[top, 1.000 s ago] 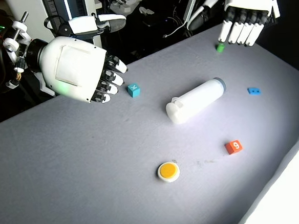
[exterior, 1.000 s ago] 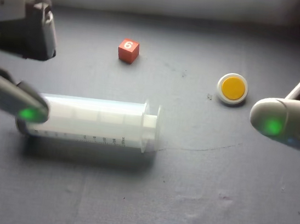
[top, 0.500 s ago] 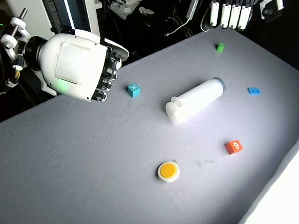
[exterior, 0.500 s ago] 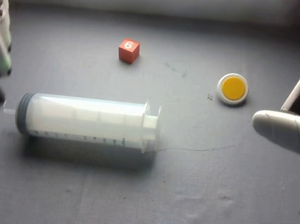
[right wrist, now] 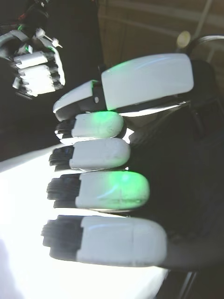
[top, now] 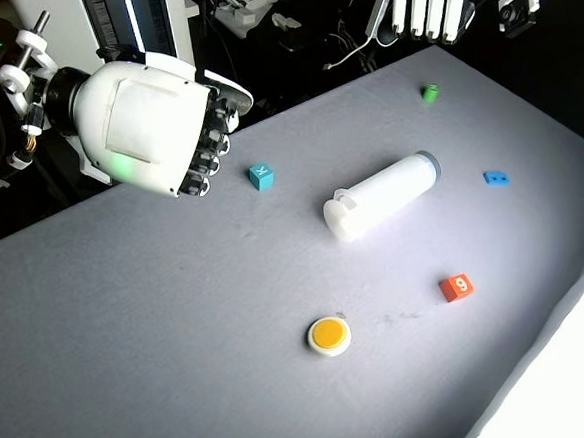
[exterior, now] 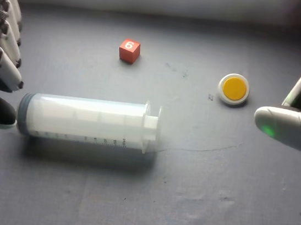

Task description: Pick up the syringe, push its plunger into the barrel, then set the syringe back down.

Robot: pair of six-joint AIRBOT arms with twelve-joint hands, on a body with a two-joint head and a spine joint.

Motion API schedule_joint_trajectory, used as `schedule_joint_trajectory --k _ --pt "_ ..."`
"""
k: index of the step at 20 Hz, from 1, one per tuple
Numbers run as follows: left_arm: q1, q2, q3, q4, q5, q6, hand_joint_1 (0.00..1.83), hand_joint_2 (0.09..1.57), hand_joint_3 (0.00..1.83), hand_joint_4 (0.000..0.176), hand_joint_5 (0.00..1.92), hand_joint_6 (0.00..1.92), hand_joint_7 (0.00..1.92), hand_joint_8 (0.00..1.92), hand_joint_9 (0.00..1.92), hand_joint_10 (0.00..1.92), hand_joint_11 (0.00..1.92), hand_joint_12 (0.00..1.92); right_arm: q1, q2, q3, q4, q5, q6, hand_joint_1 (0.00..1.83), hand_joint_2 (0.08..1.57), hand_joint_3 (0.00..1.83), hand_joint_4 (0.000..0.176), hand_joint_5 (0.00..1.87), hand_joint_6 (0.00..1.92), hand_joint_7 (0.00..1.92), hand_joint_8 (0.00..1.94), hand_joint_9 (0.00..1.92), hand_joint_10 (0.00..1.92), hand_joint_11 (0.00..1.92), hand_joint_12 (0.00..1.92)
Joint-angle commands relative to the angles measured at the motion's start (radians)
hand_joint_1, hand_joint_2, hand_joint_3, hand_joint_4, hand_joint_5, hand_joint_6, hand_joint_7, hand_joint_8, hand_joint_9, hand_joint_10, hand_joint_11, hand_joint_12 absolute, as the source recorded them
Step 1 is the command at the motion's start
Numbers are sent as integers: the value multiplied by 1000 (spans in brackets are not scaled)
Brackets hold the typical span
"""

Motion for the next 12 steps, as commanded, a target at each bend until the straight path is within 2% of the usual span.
schedule_joint_trajectory --k 1,2,3,4,5,6,7,8,9,10,12 --pt "-1 3 -7 -105 -30 18 1290 1329 0 15 1630 1921 1663 1921 1693 1921 1667 1921 13 5 -11 -6 144 -14 963 1494 36 167 1564 1921 1687 1941 1767 1921 1921 1921" --pt "3 5 -11 -105 -20 33 1258 1352 0 12 1621 1921 1661 1921 1688 1921 1668 1921 18 5 -14 -6 144 -23 951 1497 33 174 1562 1921 1686 1941 1764 1921 1921 1921" --pt "6 5 -13 -105 -16 46 1212 1362 0 2 1609 1921 1655 1921 1681 1921 1661 1921 20 4 -16 -6 142 -32 964 1493 26 176 1563 1921 1690 1941 1770 1921 1921 1921" --pt "8 5 -13 -105 -16 50 1230 1354 0 4 1600 1921 1649 1921 1679 1921 1666 1921 23 5 -15 -6 139 -35 976 1484 19 176 1565 1921 1691 1941 1768 1921 1921 1921" --pt "9 5 -11 -99 -14 51 1293 1338 0 54 1602 1921 1656 1921 1686 1921 1673 1921 24 5 -13 -6 133 -37 983 1475 12 176 1568 1921 1682 1941 1767 1921 1921 1921" --pt "8 4 -9 -94 -12 52 1287 1338 0 61 1614 1921 1666 1921 1692 1921 1670 1921 27 4 -11 -6 125 -40 1025 1464 6 176 1556 1921 1675 1941 1769 1921 1921 1921" --pt "7 4 -9 -94 -13 52 1281 1353 0 61 1616 1921 1666 1921 1691 1921 1665 1921 33 3 -7 -7 108 -44 1045 1455 1 176 1546 1921 1670 1941 1766 1921 1921 1921" --pt "6 3 -9 -94 -17 52 1292 1321 0 52 1612 1921 1659 1921 1684 1921 1662 1921 37 2 -4 -7 106 -47 1011 1460 3 176 1526 1921 1644 1941 1741 1921 1921 1921" --pt "7 3 -9 -93 -19 52 1294 1337 0 10 1615 1921 1651 1921 1678 1921 1661 1921 41 1 -2 -7 103 -50 969 1464 5 176 1522 1921 1627 1941 1723 1921 1915 1921" --pt "8 3 -8 -93 -22 52 1292 1348 0 0 1622 1921 1652 1921 1684 1921 1668 1921 50 1 0 -7 100 -54 963 1475 9 176 1527 1921 1630 1941 1727 1921 1920 1921" --pt "8 3 -11 -97 -24 52 1231 1377 0 0 1627 1921 1646 1921 1670 1921 1644 1921 70 -2 0 -7 74 -57 900 1487 11 176 1524 1921 1620 1941 1713 1921 1910 1921"
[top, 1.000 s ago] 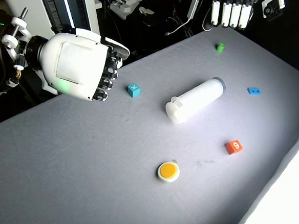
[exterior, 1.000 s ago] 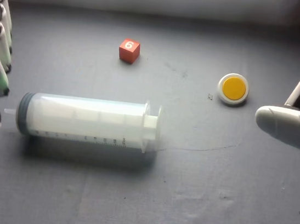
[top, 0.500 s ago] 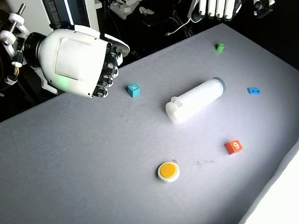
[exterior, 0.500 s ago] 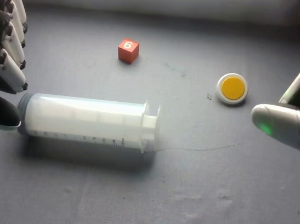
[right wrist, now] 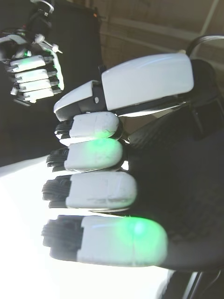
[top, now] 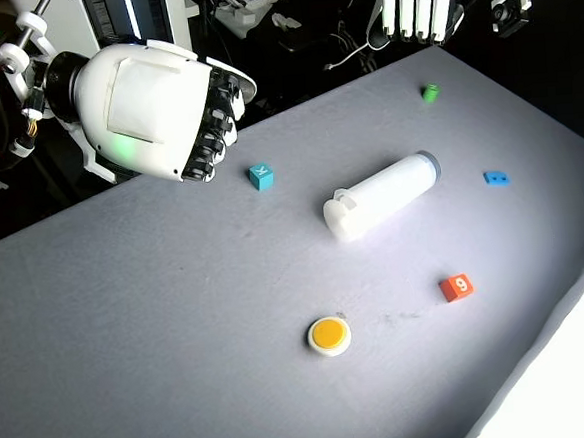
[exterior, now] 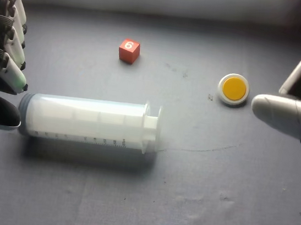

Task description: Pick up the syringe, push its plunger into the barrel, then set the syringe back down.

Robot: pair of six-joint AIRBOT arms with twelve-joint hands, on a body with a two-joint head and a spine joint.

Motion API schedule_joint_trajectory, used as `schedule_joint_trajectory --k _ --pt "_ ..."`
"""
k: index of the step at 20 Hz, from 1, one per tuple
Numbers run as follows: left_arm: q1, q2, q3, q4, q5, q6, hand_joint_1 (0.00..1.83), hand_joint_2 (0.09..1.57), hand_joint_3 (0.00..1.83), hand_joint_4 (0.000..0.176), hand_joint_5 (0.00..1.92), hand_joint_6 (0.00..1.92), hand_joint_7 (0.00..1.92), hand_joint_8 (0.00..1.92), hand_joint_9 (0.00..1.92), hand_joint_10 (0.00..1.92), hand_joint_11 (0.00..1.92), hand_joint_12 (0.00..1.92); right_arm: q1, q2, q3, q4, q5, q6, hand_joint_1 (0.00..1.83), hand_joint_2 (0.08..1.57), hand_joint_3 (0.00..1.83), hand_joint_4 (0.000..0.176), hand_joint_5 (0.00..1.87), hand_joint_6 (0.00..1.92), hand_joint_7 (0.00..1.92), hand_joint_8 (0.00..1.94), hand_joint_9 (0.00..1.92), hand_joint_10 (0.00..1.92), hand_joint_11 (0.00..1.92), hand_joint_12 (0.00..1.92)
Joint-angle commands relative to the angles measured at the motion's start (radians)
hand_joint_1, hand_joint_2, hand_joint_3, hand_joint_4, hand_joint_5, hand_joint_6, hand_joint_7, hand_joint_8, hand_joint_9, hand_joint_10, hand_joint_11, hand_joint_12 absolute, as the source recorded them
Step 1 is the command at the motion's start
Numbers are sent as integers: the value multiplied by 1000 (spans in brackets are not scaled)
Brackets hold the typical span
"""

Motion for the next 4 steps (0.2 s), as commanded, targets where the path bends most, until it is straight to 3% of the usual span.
schedule_joint_trajectory --k 1,4 --pt "-7 2 0 -97 -45 7 1249 1367 0 0 1614 1921 1634 1921 1659 1921 1636 1921 18 1 -3 -8 92 3 911 1484 8 176 1523 1921 1617 1941 1718 1921 1918 1921" --pt "-10 2 3 -101 -47 10 1233 1390 0 0 1621 1921 1651 1921 1671 1921 1650 1921 114 2 5 -25 7 -24 895 1492 9 176 1533 1921 1625 1941 1728 1921 1921 1921"
